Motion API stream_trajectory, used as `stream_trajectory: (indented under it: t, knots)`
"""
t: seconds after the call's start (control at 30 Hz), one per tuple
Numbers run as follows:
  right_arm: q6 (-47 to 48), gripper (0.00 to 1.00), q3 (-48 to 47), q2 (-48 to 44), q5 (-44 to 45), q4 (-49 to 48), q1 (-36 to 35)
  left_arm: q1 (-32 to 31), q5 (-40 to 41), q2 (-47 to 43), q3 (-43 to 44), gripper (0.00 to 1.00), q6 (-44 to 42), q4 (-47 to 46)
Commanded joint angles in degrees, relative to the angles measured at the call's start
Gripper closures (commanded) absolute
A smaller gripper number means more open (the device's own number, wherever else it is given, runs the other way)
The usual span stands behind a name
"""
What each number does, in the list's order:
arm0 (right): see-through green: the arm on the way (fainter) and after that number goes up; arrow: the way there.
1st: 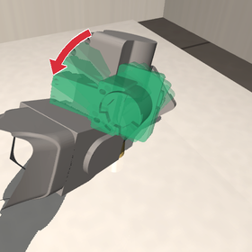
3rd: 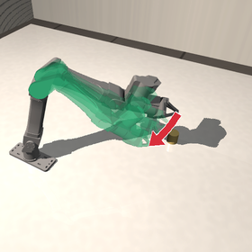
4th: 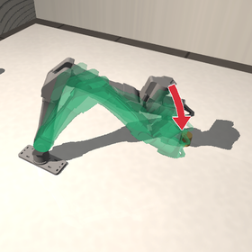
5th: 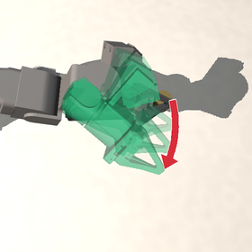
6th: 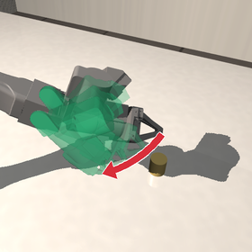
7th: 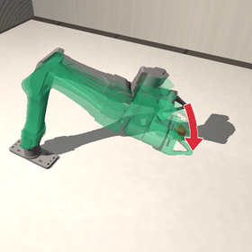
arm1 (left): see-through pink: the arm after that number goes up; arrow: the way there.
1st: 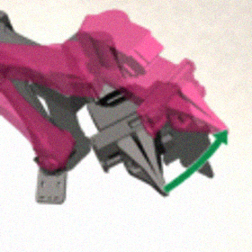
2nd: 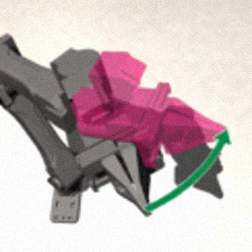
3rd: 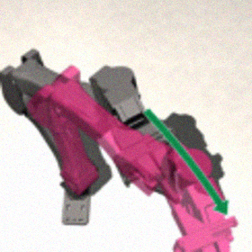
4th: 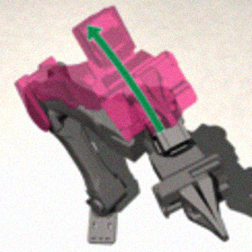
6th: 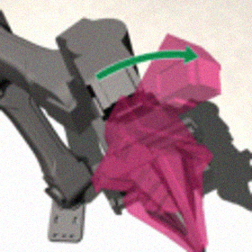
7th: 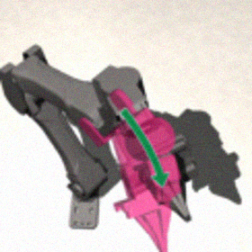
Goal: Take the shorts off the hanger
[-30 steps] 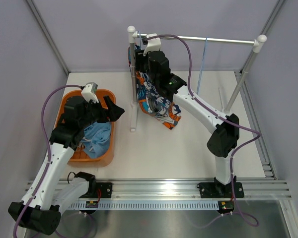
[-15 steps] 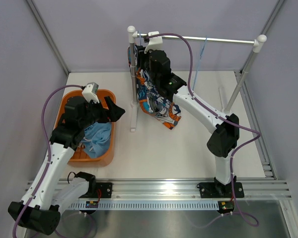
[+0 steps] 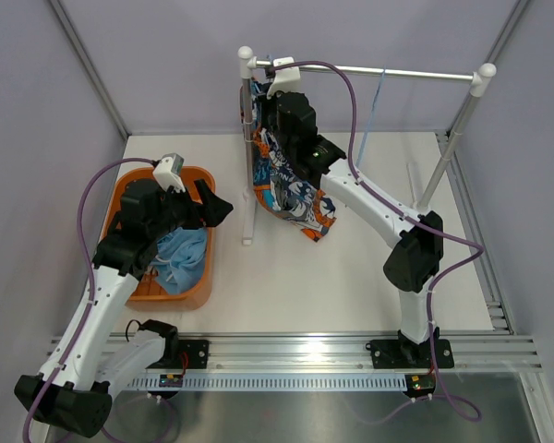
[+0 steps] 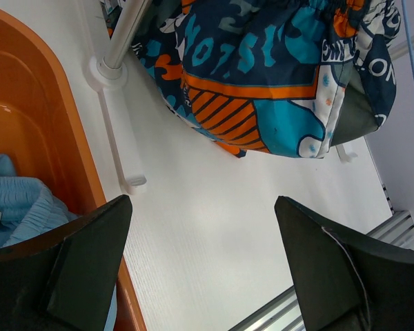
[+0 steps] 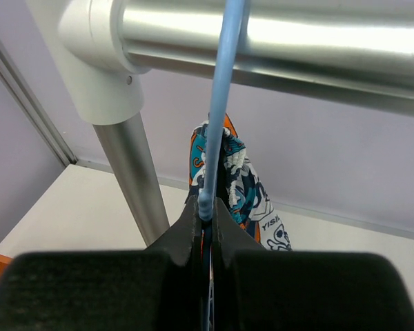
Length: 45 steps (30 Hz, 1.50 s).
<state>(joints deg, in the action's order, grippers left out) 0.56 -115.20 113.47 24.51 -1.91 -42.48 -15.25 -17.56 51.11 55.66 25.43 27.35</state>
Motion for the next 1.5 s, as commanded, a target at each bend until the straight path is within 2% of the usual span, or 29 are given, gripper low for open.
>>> stream_trajectory:
  t: [0.0, 0.4, 0.63, 0.83, 1.03, 1.13, 1.2, 1.37, 1.47]
  knots:
    - [1.73, 1.0, -2.58, -3.16, 2.03, -1.6, -0.06, -0.22, 0.16, -0.05, -0.37, 0.11, -0.73, -1.43]
    - [5.77, 1.0, 1.47, -11.52, 3.35, -3.98, -0.06, -0.22, 0.07, 0.13, -0.29, 0.11, -0.64, -1.86]
    - [4.98, 1.0, 4.01, -15.2, 4.05, 1.38, -0.06, -0.22, 0.07, 0.3, -0.03, 0.11, -0.73, -1.69]
    - [3.49, 1.0, 6.82, -18.46, 3.17, 12.18, -0.06, -0.4, -0.45, 1.18, 1.11, 0.11, -0.82, -1.95]
    - [0.68, 1.0, 13.06, -24.08, 1.24, 15.18, -0.06, -1.89, -0.54, 1.97, 3.58, 0.11, -0.21, -2.04]
    - [-1.95, 1.0, 14.38, -26.63, -1.65, 19.22, -0.06, -4.52, 0.68, 3.37, 5.33, 0.12, 0.85, -3.01]
    - [-3.8, 1.0, 16.13, -28.65, -4.47, 21.59, -0.06, -8.56, 2.87, 5.57, 7.34, 0.12, 1.63, -3.36]
    - [-7.84, 1.0, 19.48, -33.48, -7.99, 26.34, -0.58, -20.06, 17.02, 11.72, 13.15, 0.12, 4.01, -4.93]
    - [-10.13, 1.0, 22.64, -36.73, -9.04, 27.84, -1.99, -23.06, 22.74, 16.38, 15.88, 0.12, 7.08, -9.84]
